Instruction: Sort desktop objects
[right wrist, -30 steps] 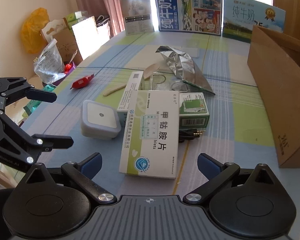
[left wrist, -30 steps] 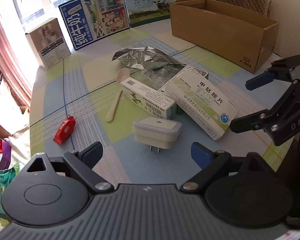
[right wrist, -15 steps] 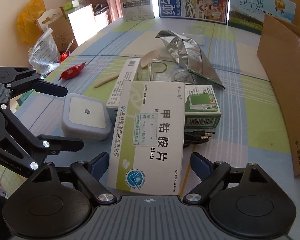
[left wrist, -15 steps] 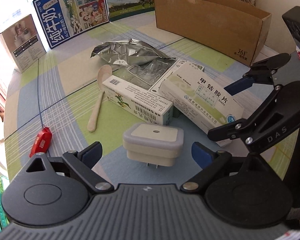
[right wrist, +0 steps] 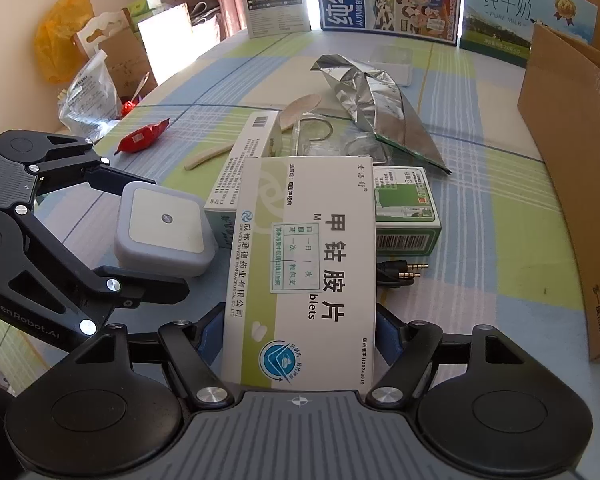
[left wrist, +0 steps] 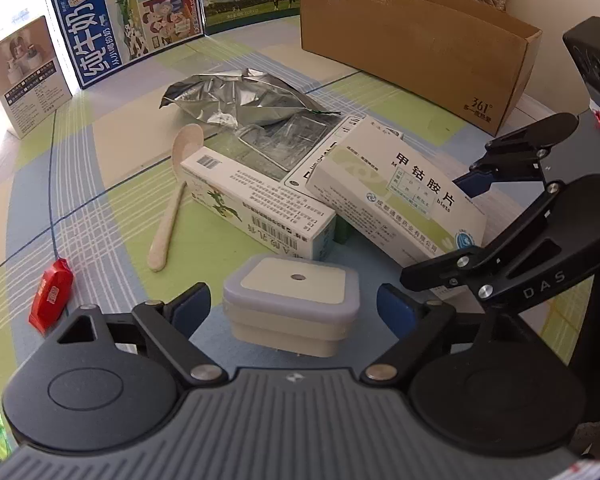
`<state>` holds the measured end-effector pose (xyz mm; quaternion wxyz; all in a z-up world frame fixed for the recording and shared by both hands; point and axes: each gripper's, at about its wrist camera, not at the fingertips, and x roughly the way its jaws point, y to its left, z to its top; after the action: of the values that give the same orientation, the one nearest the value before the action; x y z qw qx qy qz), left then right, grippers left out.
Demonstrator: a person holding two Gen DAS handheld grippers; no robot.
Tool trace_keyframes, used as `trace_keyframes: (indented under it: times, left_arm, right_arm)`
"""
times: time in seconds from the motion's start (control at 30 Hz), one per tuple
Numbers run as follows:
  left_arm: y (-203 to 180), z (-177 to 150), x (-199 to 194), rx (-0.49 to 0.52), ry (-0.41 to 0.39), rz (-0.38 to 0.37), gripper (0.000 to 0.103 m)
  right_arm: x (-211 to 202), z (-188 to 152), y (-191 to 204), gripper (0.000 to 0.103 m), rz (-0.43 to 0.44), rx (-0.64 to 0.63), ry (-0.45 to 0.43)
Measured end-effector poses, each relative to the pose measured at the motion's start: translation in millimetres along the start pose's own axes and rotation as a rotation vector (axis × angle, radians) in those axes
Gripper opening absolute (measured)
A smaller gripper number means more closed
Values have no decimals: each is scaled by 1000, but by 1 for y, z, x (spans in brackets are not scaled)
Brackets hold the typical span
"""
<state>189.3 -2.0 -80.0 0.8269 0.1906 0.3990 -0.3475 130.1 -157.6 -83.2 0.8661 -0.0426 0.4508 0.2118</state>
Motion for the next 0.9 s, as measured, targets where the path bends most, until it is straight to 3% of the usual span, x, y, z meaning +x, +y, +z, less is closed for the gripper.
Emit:
trace_keyframes:
  times: [0.23, 0.3, 0.6, 0.9]
  left_arm:
    - [-3, 2, 3, -4, 24, 0, 73]
    - [-5, 3, 2, -1, 27, 2, 65]
    - [-19, 4, -6, -17, 33, 2, 61]
    - [-26, 7, -2, -43, 36, 14, 65]
  right_arm:
    - [-4, -2, -3, 71, -1, -5, 2]
    - [-5, -3, -4, 71, 1, -4, 2]
    - [-17, -12, -9, 71, -13, -11, -1]
    - [-22, -23, -16, 71, -31, 6, 9]
